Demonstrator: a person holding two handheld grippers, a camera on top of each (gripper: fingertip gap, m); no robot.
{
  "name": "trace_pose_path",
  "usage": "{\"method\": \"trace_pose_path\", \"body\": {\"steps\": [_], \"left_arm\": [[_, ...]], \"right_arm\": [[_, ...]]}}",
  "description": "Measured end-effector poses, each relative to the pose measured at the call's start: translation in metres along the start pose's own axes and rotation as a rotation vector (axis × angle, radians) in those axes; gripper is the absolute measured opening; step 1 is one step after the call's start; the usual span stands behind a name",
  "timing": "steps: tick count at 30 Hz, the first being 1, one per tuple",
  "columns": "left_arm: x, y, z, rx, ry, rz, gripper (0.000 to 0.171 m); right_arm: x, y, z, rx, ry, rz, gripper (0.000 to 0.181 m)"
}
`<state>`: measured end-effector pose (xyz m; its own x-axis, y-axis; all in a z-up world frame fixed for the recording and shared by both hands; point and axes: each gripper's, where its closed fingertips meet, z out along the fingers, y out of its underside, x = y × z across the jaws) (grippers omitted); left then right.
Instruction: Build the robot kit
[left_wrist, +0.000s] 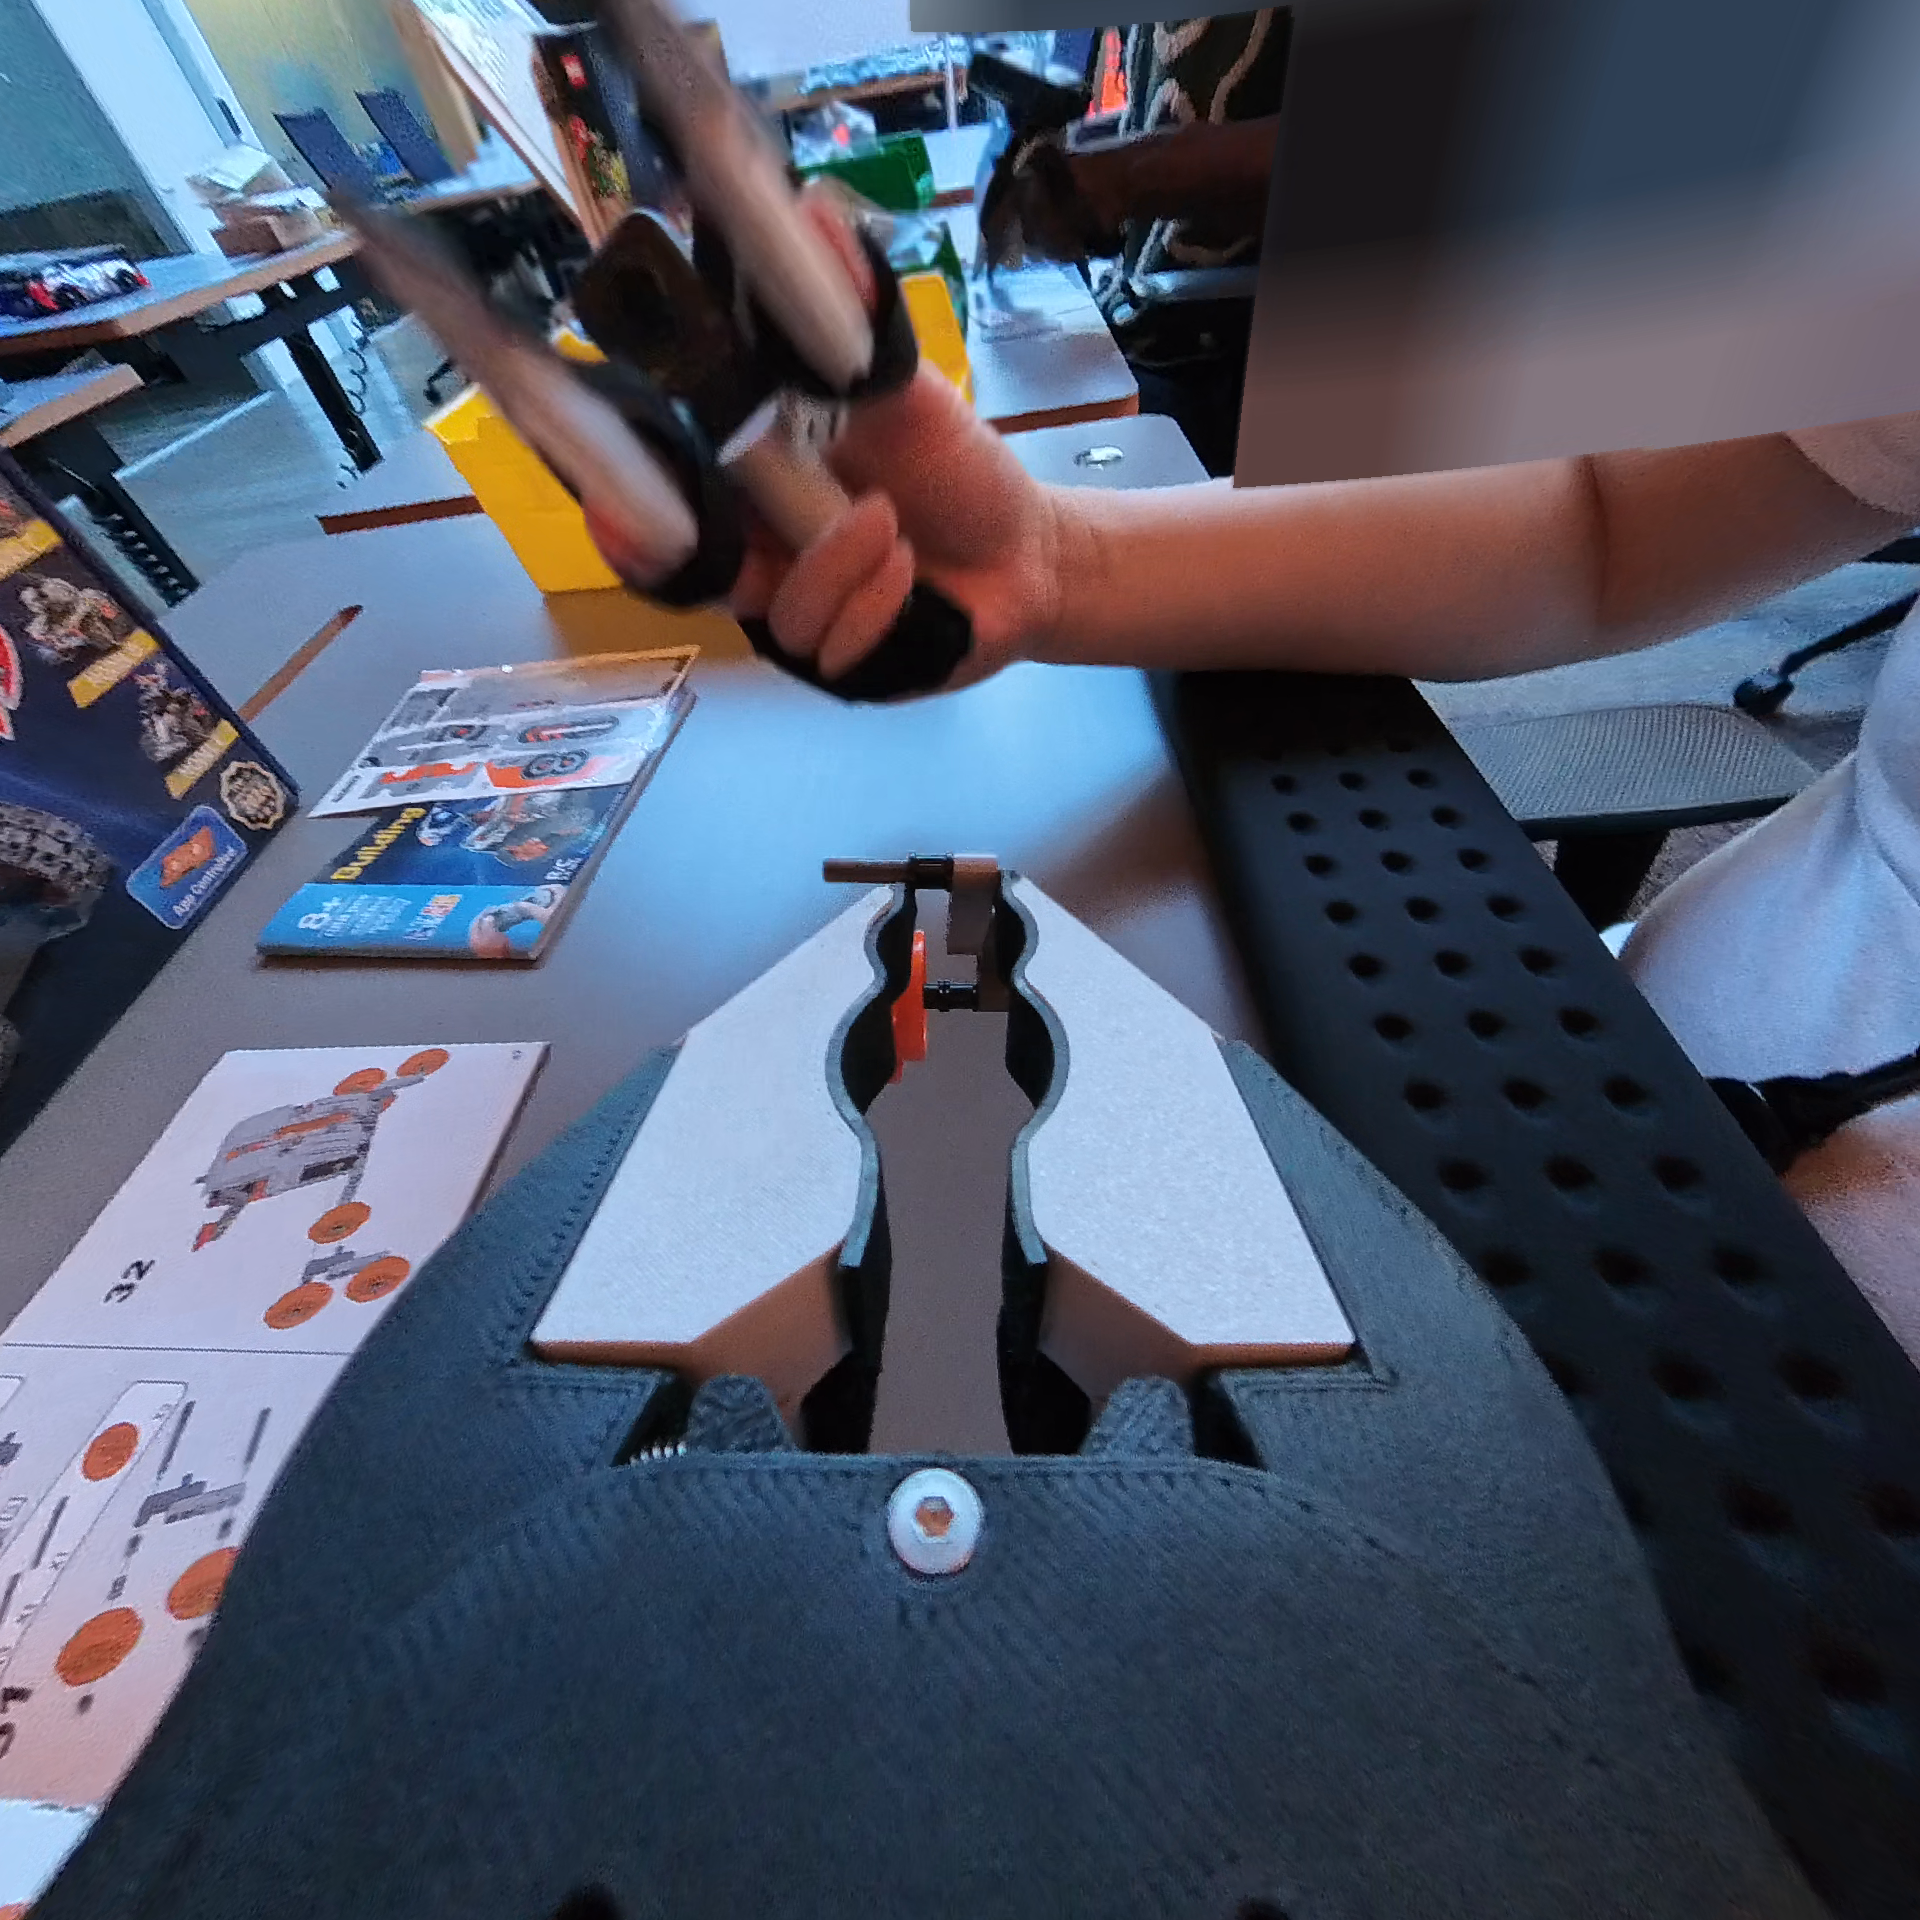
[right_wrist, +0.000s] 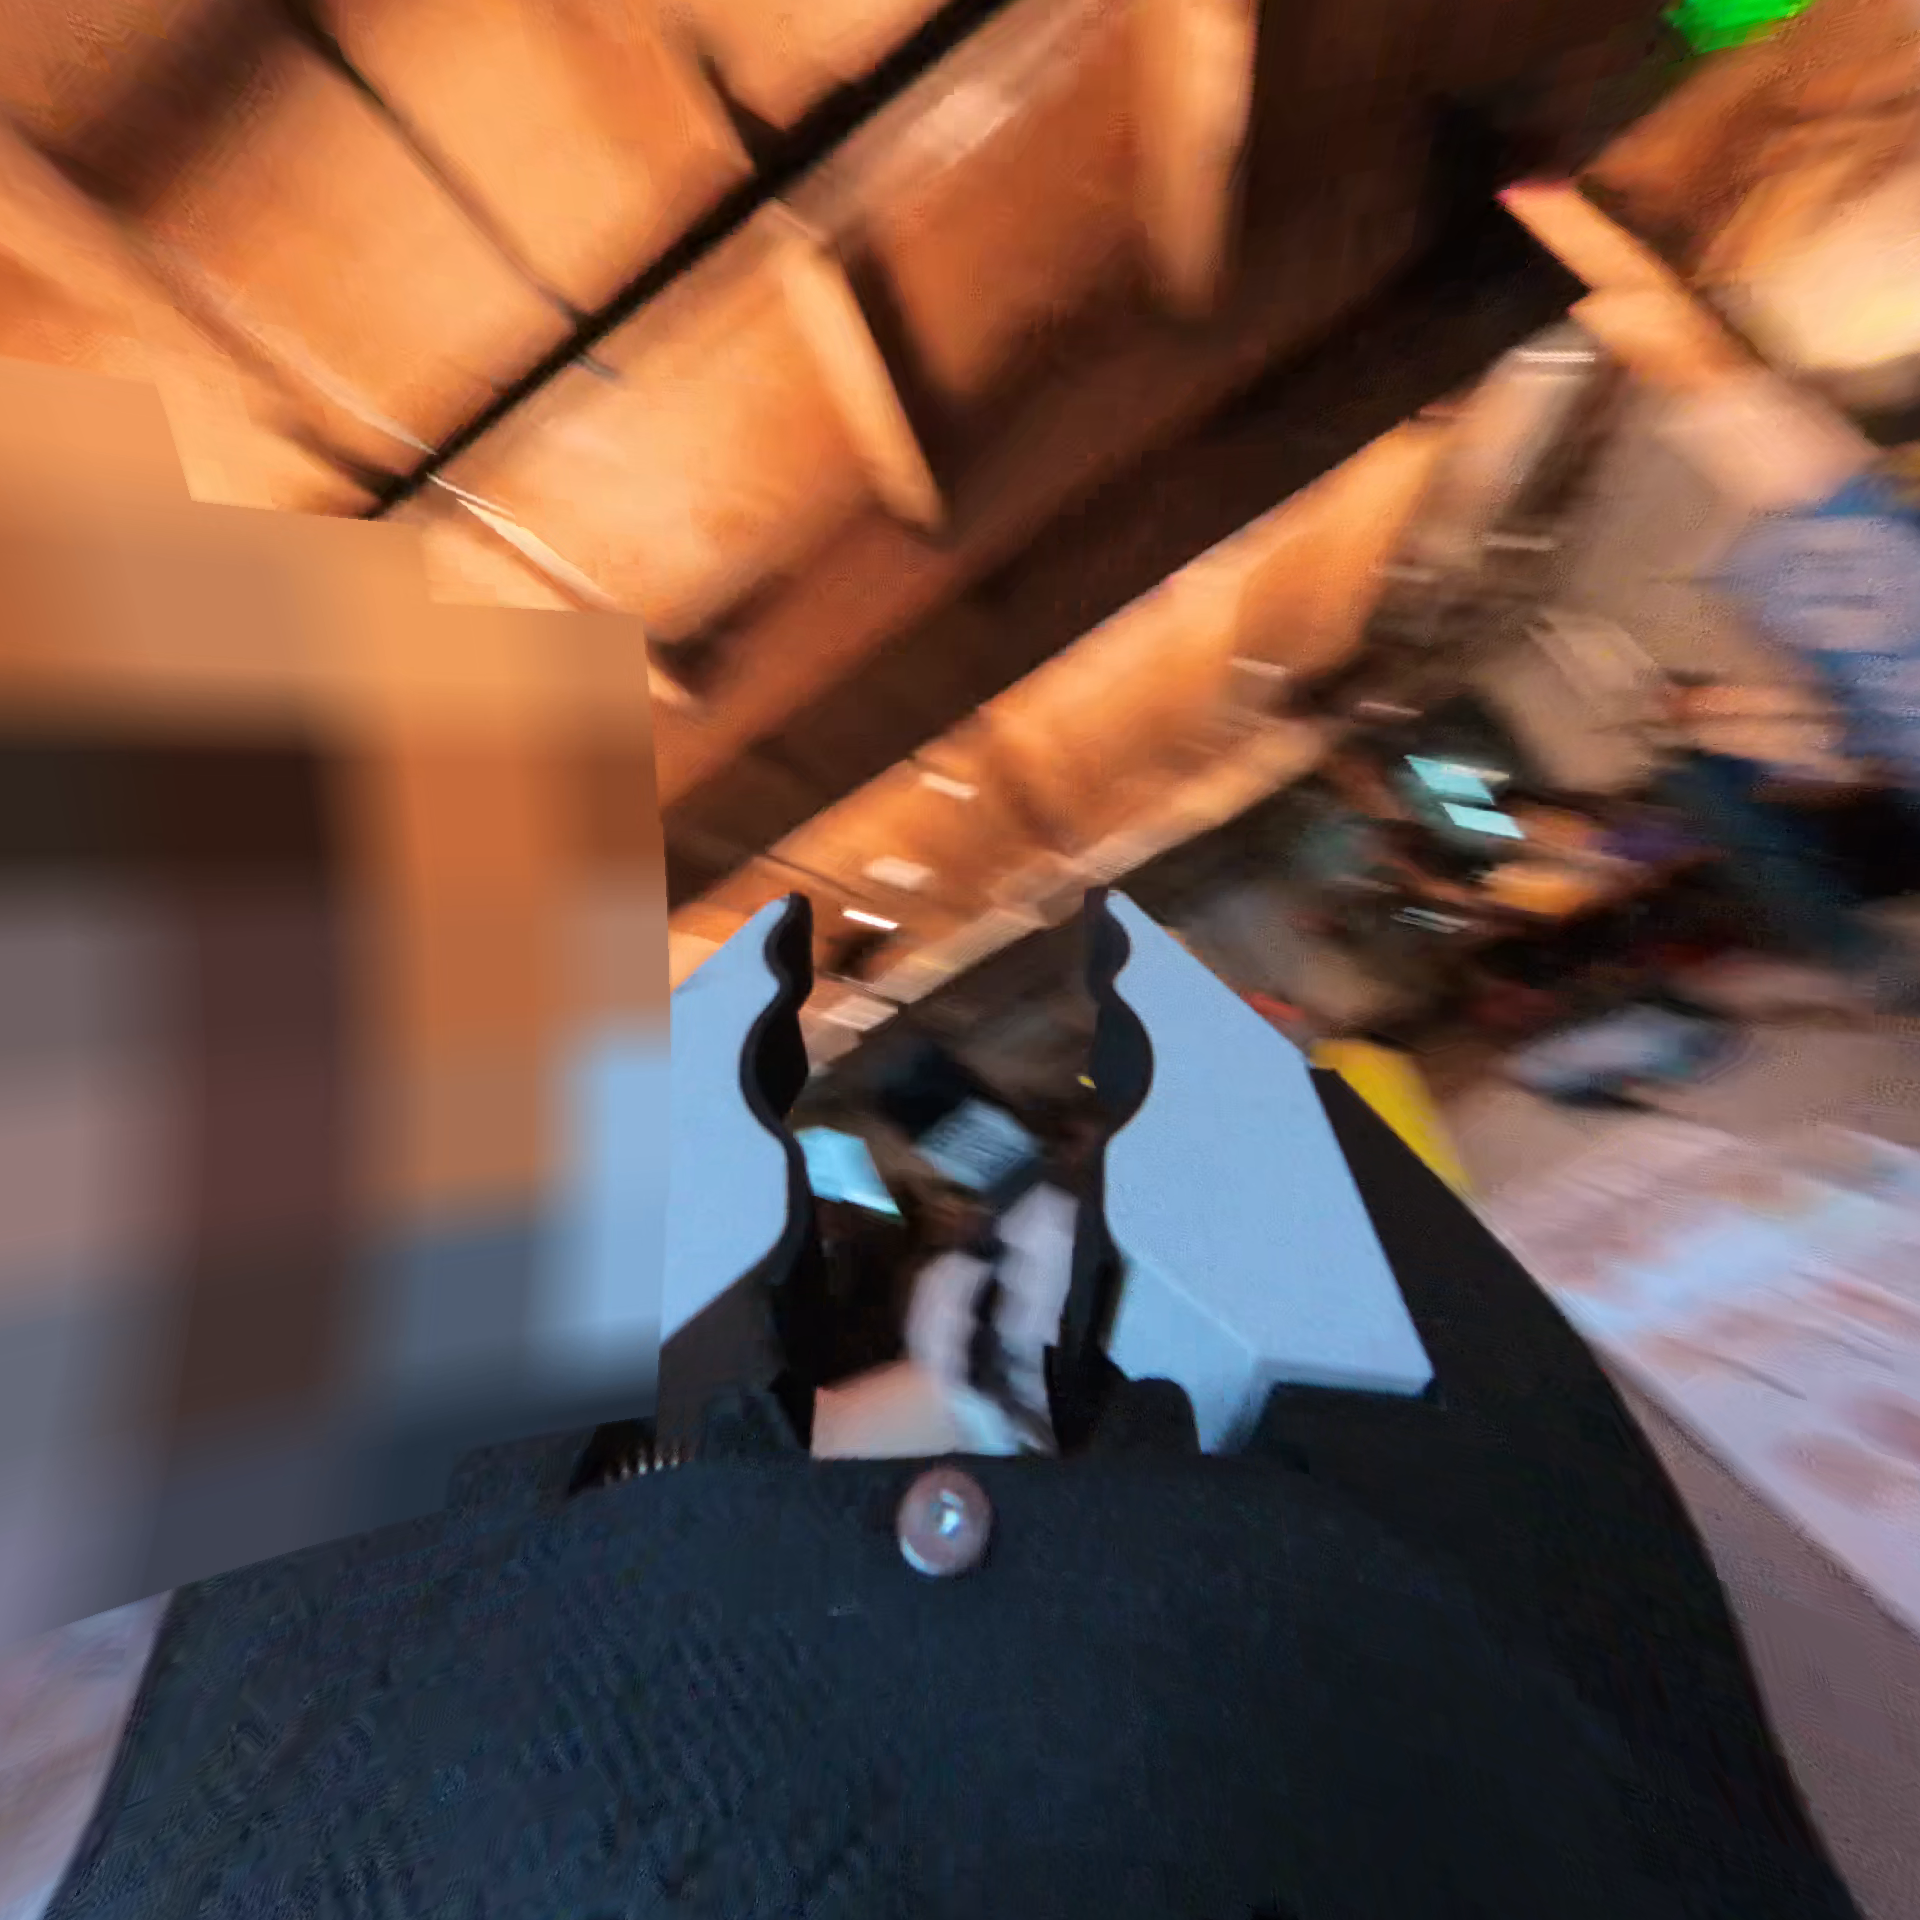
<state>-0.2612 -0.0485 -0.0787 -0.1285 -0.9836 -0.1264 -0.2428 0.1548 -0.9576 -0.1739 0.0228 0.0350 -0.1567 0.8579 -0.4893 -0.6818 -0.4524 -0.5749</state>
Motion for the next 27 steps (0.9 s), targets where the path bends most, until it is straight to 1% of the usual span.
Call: {"method": "trace_pose_path", "body": {"steps": [1,2,3,4,6,8,9,11,13,15,18,20,22,27], "left_arm": [[-0.002,-0.002,-0.002,0.013,-0.010,0.003,0.013],[-0.003,-0.005,-0.004,0.027,-0.020,0.010,0.013],[-0.004,-0.008,-0.006,0.040,-0.027,0.022,0.013],[-0.004,-0.010,-0.008,0.051,-0.034,0.035,0.013],[-0.006,-0.014,-0.011,0.062,-0.056,0.059,0.013],[-0.009,-0.015,-0.014,0.054,-0.095,0.110,0.013],[-0.012,-0.014,-0.016,0.035,-0.130,0.160,0.013],[-0.016,-0.009,-0.017,-0.031,-0.201,0.274,0.013],[-0.014,-0.009,-0.016,-0.046,-0.211,0.311,0.013],[-0.011,-0.008,-0.014,-0.047,-0.189,0.297,0.013],[-0.011,0.002,-0.011,-0.090,-0.167,0.279,0.013],[-0.014,0.007,-0.011,-0.109,-0.172,0.278,0.013],[-0.016,0.011,-0.011,-0.133,-0.171,0.270,0.013],[-0.017,0.019,-0.009,-0.171,-0.158,0.249,0.013]], "right_arm": [[0.021,0.011,-0.002,-0.078,0.145,-0.105,0.044],[0.032,0.024,-0.005,-0.182,0.231,-0.224,0.023],[0.035,0.036,-0.004,-0.285,0.264,-0.337,0.007],[0.032,0.048,-0.002,-0.369,0.260,-0.436,0.000],[0.021,0.069,0.005,-0.479,0.209,-0.592,0.000],[0.001,0.099,0.009,-0.608,0.072,-0.694,0.000],[-0.002,0.113,0.008,-0.676,0.046,-0.747,0.009],[0.006,0.131,0.005,-0.792,0.069,-0.870,0.031],[0.013,0.148,-0.002,-0.901,0.069,-0.955,0.033],[0.016,0.156,-0.002,-0.930,0.066,-0.982,0.032],[0.019,0.157,-0.001,-0.929,0.083,-1.004,0.029],[0.023,0.157,-0.002,-0.948,0.102,-1.061,0.029],[0.025,0.163,-0.005,-0.984,0.092,-1.098,0.021],[0.030,0.167,-0.009,-1.027,0.102,-1.126,0.020]]}}
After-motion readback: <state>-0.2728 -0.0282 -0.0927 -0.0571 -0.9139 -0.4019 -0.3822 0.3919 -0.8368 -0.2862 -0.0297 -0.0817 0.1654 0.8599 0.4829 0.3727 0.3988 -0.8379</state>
